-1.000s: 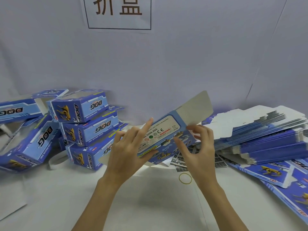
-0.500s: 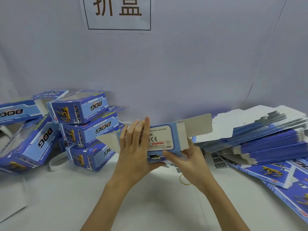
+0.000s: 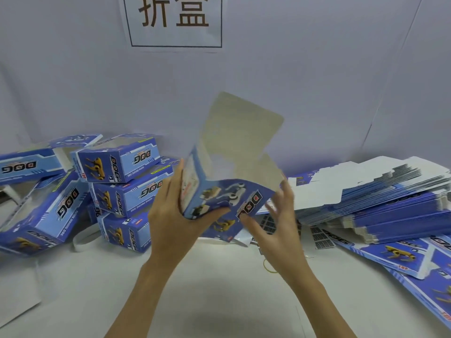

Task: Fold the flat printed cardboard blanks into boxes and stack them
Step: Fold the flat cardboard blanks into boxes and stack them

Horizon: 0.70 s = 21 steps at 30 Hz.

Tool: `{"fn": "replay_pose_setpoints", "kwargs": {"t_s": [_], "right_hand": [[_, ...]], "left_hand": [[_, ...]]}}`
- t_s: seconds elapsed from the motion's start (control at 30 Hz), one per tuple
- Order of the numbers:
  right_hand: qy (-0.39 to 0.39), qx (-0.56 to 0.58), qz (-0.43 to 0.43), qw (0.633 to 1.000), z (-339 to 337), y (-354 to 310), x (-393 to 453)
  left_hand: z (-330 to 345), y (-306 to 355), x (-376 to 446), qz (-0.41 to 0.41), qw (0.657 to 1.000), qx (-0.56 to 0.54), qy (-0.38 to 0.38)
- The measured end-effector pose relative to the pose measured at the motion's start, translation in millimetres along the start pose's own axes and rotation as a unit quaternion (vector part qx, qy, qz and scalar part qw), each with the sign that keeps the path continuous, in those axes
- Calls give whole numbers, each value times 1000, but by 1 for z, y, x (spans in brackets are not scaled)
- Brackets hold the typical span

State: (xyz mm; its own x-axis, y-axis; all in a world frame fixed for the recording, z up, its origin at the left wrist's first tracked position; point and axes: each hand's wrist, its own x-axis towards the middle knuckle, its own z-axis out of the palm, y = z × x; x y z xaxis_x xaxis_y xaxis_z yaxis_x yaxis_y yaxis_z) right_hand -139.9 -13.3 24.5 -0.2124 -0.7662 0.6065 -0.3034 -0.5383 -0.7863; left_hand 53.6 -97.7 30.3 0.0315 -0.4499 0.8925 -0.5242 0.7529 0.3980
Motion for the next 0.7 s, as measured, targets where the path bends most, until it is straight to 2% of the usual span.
{"fn": "replay_pose_setpoints", "kwargs": {"t_s": [0.1,0.17,0.27,0.4,0.53,0.7], "right_hand": [[-80,18,48,995,12,5,-6],[-107,24,62,992,16,3,-7],[-126,59,76,987,17,-1,-8],[-165,102,137,971,12,-7,-7],[-129,123,155,972,9,-6,-4],[4,131,165,978,15,-1,-2]], "left_hand": [[-4,8,1,-77,983,-163,-26],[-2,11,1,-147,963,-219,-59],[4,11,-4,-234,931,-268,-86],[5,8,-6,-261,918,-277,-111],[0,15,-1,-305,904,-275,-123],[-4,15,3,-373,872,-277,-153]]}}
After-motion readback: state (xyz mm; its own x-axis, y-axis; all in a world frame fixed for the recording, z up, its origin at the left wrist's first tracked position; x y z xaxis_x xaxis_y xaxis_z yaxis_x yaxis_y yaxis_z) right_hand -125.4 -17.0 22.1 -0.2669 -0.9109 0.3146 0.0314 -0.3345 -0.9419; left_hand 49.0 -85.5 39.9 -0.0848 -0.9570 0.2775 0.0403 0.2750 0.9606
